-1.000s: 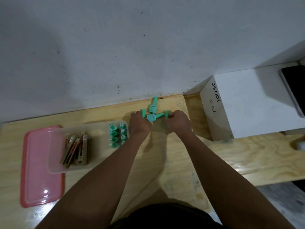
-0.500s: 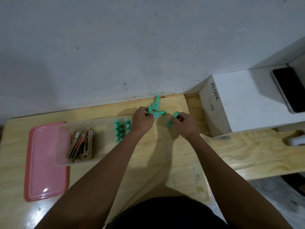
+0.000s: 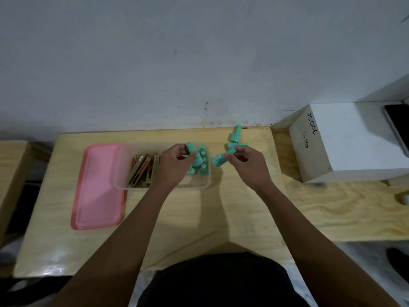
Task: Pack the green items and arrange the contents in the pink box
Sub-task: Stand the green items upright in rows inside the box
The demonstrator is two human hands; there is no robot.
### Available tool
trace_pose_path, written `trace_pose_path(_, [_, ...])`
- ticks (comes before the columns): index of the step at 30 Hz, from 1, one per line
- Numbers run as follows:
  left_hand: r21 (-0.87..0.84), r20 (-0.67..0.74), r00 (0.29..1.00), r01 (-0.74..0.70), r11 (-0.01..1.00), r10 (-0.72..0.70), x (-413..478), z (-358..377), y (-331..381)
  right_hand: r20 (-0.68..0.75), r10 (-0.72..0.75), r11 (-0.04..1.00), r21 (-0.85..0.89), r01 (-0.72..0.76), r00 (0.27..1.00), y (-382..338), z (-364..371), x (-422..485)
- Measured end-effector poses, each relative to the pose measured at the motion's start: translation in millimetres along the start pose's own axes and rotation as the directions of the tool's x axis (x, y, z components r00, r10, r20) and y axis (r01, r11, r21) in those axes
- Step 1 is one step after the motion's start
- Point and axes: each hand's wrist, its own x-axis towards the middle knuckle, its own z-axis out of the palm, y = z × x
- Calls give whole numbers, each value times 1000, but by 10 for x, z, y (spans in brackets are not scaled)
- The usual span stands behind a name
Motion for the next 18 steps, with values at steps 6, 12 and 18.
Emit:
trace_pose_path(6, [58, -37, 999, -38, 998, 40, -129, -303, -202, 65, -21, 949, -313, 41, 998, -71, 426, -204])
trace_pose_path(12, [155, 21, 998, -62, 986, 60, -200, -378, -385, 154, -150, 718, -662, 214, 977, 3, 688, -230])
trace_pose_path(18, [221, 111, 991, -102, 970, 79, -195, -360, -466, 190, -143, 622, -747, 237, 971, 20, 801, -182])
